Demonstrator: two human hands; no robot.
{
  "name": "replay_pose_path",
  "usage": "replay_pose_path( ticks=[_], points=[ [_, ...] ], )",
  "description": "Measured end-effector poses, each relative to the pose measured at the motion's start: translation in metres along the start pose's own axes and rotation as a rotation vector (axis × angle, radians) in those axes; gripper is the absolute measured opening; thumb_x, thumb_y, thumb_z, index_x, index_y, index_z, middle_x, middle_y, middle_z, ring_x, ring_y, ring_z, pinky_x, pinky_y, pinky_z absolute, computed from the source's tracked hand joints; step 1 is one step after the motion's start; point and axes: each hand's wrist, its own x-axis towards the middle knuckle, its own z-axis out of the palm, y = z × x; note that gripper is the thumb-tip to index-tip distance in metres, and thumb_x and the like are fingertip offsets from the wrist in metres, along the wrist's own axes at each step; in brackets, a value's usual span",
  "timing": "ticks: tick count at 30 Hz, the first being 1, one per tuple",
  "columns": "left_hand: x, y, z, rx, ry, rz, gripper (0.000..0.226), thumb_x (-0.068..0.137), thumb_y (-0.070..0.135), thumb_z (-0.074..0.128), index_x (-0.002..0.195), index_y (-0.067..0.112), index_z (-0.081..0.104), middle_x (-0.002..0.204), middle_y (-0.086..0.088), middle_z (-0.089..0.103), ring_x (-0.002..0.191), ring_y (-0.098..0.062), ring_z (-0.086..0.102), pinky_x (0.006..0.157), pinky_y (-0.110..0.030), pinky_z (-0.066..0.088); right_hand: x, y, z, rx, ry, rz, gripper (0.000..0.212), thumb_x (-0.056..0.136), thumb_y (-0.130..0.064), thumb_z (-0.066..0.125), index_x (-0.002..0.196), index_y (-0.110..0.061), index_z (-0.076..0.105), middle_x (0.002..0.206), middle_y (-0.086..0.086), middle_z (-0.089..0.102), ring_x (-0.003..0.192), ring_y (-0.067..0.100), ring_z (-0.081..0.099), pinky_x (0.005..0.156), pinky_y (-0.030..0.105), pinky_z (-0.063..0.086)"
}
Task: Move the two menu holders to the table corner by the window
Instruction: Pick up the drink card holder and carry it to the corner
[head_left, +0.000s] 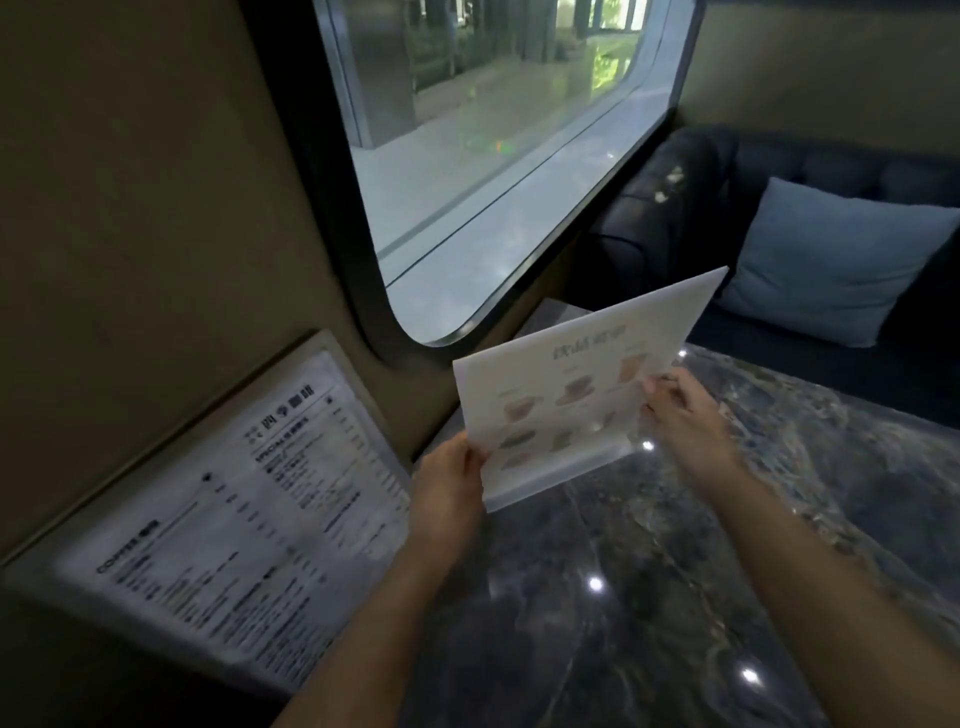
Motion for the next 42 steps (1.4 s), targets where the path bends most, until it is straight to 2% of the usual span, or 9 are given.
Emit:
replay_pose_path(
  ticks=[3,5,8,14,20,25,30,36,42],
  points=[
    [0.007,0.005,-0.019,-0.031,0.101,-0.021,0.014,0.087,0.017,0.053,0.084,0.023,0.065,0.074,0.01,0.062,0.06,0.004,0.052,0.051,-0.003,0.037,0.014,-0.005,0.02,0.024,-0.058,0.014,0.005,0.086,-0.036,0.055,0.085,-0.033,0.059,0.095,0.003,0.063,0.083,0.022,0.061,0.069,0.038,0.051],
    [0.01,0.008,-0.031,-0.097,0.12,-0.025,0.015,0.087,0.021,0.053,0.087,0.032,0.063,0.08,0.008,0.066,0.069,-0.004,0.061,0.06,-0.009,0.044,0.024,-0.008,0.032,0.044,-0.077,0.015,0.007,0.085,-0.035,0.056,0.089,-0.03,0.059,0.101,0.008,0.062,0.089,0.026,0.061,0.078,0.043,0.051],
    [0.01,0.016,-0.049,-0.189,0.158,-0.032,0.014,0.089,0.024,0.053,0.095,0.034,0.059,0.096,0.0,0.071,0.086,-0.015,0.065,0.078,-0.036,0.054,0.036,-0.011,0.049,0.132,-0.124,0.002,0.004,0.084,-0.03,0.058,0.085,-0.027,0.061,0.094,0.007,0.061,0.086,0.023,0.061,0.079,0.042,0.049],
    [0.015,0.023,-0.073,0.036,0.275,0.0,0.011,0.088,0.022,0.055,0.094,0.015,0.062,0.073,0.013,0.054,0.063,0.0,0.049,0.059,-0.025,0.042,0.052,-0.017,0.086,0.242,-0.214,0.014,0.012,0.087,-0.024,0.056,0.078,-0.03,0.061,0.087,0.002,0.057,0.074,0.005,0.063,0.072,0.022,0.053],
    [0.012,0.023,-0.08,0.035,0.241,-0.01,0.017,0.09,0.023,0.051,0.087,0.008,0.058,0.076,-0.005,0.065,0.068,-0.021,0.059,0.061,-0.044,0.052,0.066,-0.019,0.11,0.24,-0.287,0.036,0.014,0.088,-0.026,0.055,0.078,-0.033,0.061,0.081,-0.006,0.059,0.072,0.001,0.061,0.066,0.018,0.048],
    [0.017,0.02,-0.077,0.073,0.225,-0.062,0.017,0.091,0.026,0.048,0.09,0.013,0.059,0.071,0.01,0.057,0.064,-0.007,0.053,0.054,-0.021,0.043,0.078,-0.02,0.123,0.274,-0.353,0.05,0.011,0.09,-0.025,0.052,0.083,-0.028,0.06,0.085,0.0,0.061,0.074,0.006,0.061,0.067,0.021,0.048],
    [0.019,0.021,-0.076,0.109,0.232,-0.016,0.016,0.091,0.023,0.048,0.093,0.011,0.058,0.08,-0.002,0.063,0.071,-0.019,0.056,0.061,-0.037,0.049,0.083,-0.019,0.135,0.35,-0.377,0.076,0.012,0.091,-0.025,0.05,0.085,-0.021,0.059,0.085,0.002,0.061,0.071,0.003,0.065,0.059,0.015,0.051],
    [0.025,0.024,-0.079,0.115,0.289,0.071,0.014,0.091,0.023,0.046,0.079,0.016,0.05,0.055,0.008,0.046,0.046,-0.01,0.041,0.042,-0.026,0.028,0.09,-0.014,0.144,0.319,-0.405,0.111,0.016,0.09,-0.032,0.05,0.078,-0.027,0.06,0.069,-0.014,0.065,0.066,0.0,0.062,0.06,0.015,0.05],
    [0.03,0.028,-0.089,0.084,0.417,0.074,0.011,0.09,0.022,0.049,0.096,0.019,0.058,0.078,0.003,0.061,0.069,-0.018,0.06,0.059,-0.047,0.055,0.093,-0.013,0.153,0.182,-0.437,0.113,0.031,0.091,-0.038,0.047,0.105,-0.012,0.053,0.086,-0.003,0.061,0.06,-0.007,0.062,0.047,0.01,0.045]
  ],
)
